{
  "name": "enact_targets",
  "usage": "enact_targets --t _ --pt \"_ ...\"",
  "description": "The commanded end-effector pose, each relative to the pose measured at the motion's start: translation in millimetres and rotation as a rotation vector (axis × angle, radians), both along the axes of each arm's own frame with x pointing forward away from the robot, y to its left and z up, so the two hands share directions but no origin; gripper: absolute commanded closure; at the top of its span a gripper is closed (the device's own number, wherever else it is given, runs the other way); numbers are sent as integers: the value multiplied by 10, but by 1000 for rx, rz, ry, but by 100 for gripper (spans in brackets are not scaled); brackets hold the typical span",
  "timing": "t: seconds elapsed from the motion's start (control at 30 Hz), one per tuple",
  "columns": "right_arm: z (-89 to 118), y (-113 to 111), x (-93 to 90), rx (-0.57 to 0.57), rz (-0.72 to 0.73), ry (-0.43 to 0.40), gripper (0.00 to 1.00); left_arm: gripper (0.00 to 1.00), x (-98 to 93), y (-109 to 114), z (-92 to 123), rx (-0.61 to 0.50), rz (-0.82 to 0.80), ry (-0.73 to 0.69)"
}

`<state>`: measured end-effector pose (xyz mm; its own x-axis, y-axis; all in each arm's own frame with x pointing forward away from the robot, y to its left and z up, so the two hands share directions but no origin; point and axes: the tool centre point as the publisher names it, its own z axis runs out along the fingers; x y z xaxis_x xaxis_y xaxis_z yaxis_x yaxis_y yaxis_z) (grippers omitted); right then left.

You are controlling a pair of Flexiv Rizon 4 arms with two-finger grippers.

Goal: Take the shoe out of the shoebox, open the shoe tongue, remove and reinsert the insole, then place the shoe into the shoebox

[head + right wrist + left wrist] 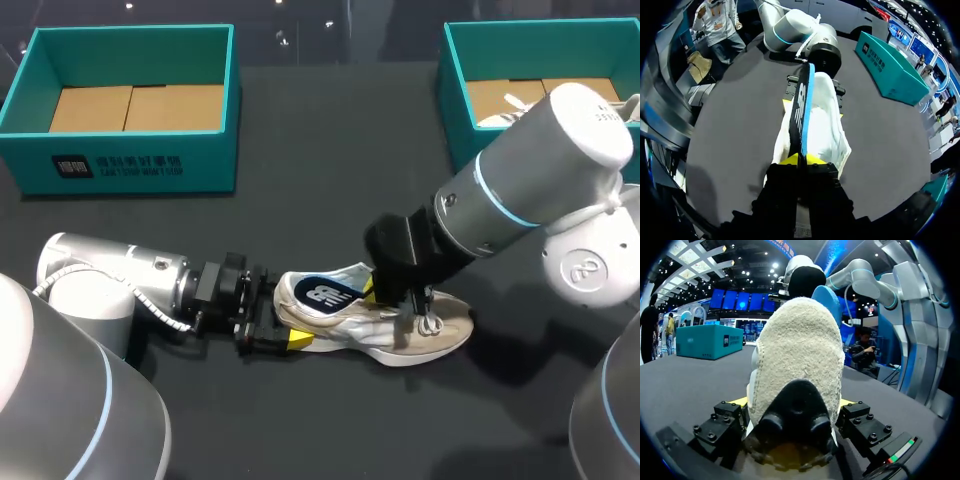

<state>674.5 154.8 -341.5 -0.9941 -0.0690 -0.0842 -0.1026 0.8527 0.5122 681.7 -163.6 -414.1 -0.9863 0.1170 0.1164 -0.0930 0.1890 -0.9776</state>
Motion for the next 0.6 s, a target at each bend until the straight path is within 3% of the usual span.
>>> enact_targets --t 0.03,0.33,0.6 --pt "92 106 28 -34 12 5 100 100 -9 18 -26 -1 3 0" --pt "265 390 36 -55 83 -14 100 100 -9 18 -26 -1 3 0" --pt "295 545 38 -13 88 10 100 100 -9 18 -26 -1 3 0"
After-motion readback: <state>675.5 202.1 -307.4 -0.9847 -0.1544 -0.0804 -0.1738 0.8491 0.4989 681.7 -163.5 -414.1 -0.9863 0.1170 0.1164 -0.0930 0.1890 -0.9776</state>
